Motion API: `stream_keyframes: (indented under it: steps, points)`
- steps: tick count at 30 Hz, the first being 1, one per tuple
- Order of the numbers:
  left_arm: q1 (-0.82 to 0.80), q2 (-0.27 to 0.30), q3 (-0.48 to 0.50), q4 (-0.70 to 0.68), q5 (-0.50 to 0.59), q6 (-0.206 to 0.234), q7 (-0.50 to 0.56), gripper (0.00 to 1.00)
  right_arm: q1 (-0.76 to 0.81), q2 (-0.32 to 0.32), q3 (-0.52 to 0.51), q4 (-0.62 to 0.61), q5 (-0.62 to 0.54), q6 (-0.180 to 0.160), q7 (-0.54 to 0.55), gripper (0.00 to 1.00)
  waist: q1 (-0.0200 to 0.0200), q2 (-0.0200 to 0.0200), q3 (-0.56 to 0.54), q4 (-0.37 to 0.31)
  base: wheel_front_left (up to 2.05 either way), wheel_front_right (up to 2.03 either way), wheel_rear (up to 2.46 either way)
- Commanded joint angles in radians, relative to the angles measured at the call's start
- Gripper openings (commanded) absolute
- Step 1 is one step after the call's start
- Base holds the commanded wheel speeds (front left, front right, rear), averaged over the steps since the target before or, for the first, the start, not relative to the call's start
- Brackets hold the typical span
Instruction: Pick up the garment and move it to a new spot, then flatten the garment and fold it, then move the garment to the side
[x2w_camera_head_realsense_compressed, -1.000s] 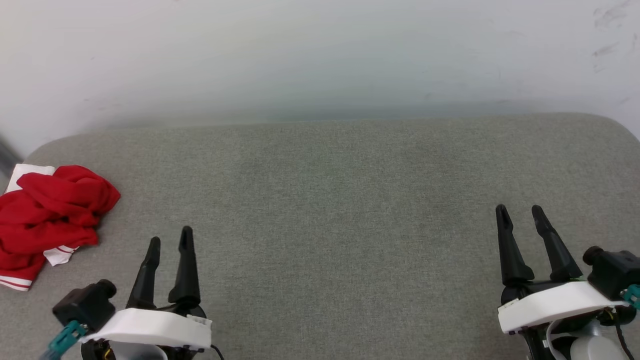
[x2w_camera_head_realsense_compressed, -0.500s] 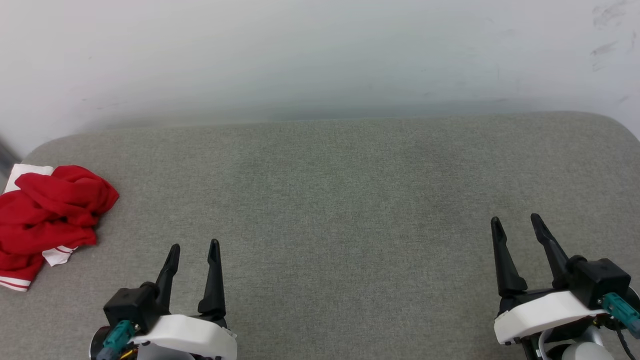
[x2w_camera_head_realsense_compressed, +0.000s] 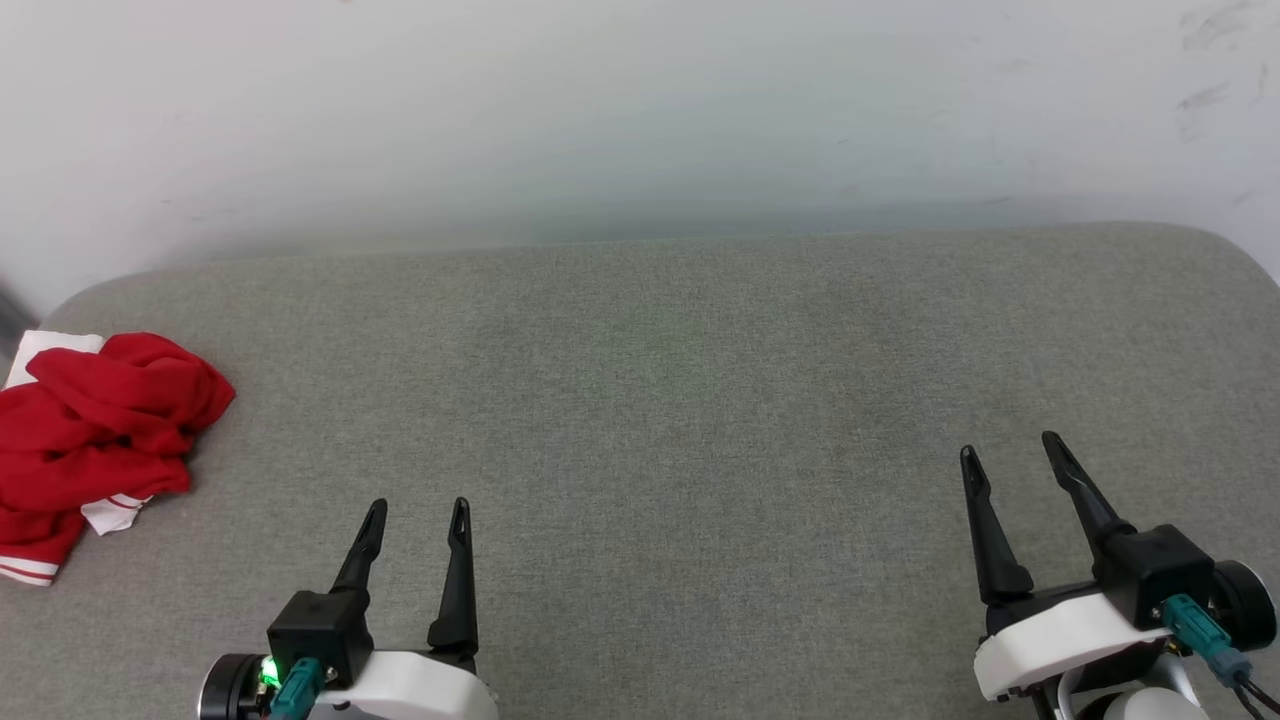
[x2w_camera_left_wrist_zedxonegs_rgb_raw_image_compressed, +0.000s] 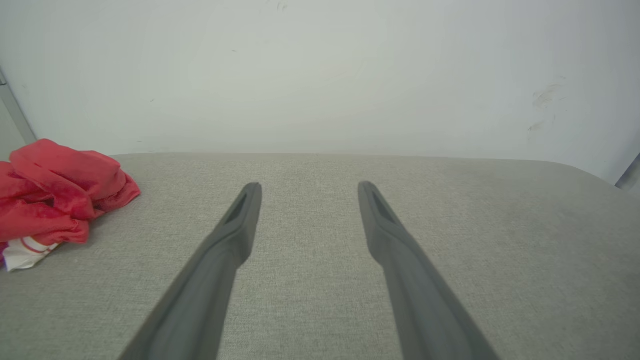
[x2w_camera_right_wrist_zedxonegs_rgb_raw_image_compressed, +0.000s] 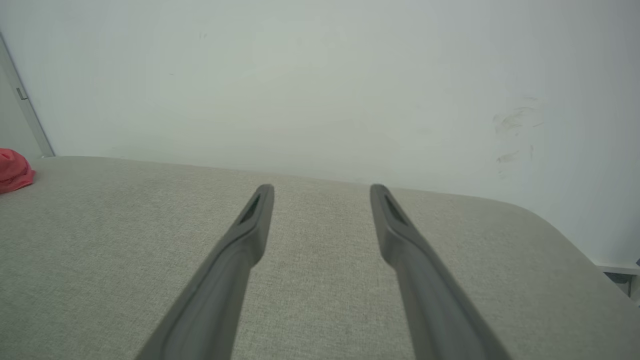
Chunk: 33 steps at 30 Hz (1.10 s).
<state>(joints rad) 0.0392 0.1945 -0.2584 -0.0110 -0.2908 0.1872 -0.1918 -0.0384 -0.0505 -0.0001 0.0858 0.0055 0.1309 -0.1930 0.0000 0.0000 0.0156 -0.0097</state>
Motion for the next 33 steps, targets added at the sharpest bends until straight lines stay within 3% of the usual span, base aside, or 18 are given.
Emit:
stream_keyframes:
  steps: [1, 5, 9, 14, 20, 33]
  points:
    - [0.006, 0.005, -0.006, -0.007, 0.014, 0.006, -0.008, 1.0, -0.005, 0.0, 0.002, -0.008, -0.02, 0.0, -0.007, 1.0, 0.0, 0.0, 0.0, 0.0, 0.0, 0.0, 0.0]
    - [0.017, -0.02, 0.016, -0.018, -0.013, -0.024, -0.017, 1.0, -0.005, 0.0, 0.006, -0.012, -0.011, 0.0, -0.015, 1.0, 0.0, 0.0, -0.001, 0.0, 0.0, 0.0, 0.0]
    - [0.038, -0.065, 0.08, -0.022, -0.037, -0.085, -0.026, 1.0, 0.002, 0.0, 0.007, -0.01, 0.037, 0.0, -0.024, 1.0, 0.0, 0.0, -0.001, 0.001, 0.0, 0.0, 0.0]
    - [0.057, -0.105, 0.151, -0.01, -0.005, -0.172, -0.036, 1.0, 0.011, 0.0, 0.004, 0.007, 0.091, 0.0, -0.035, 1.0, 0.0, 0.0, -0.002, 0.001, 0.0, 0.0, 0.0]
    - [0.073, -0.132, 0.193, 0.015, 0.05, -0.247, -0.047, 1.0, 0.012, 0.0, -0.001, 0.044, 0.086, 0.0, -0.047, 1.0, 0.0, 0.0, -0.003, 0.0, 0.0, 0.0, 0.0]
    - [0.085, -0.144, 0.194, 0.034, 0.169, -0.289, -0.07, 1.0, 0.001, 0.001, 0.008, 0.084, 0.024, 0.0, -0.069, 1.0, 0.0, 0.0, -0.008, 0.001, 0.0, 0.0, 0.0]
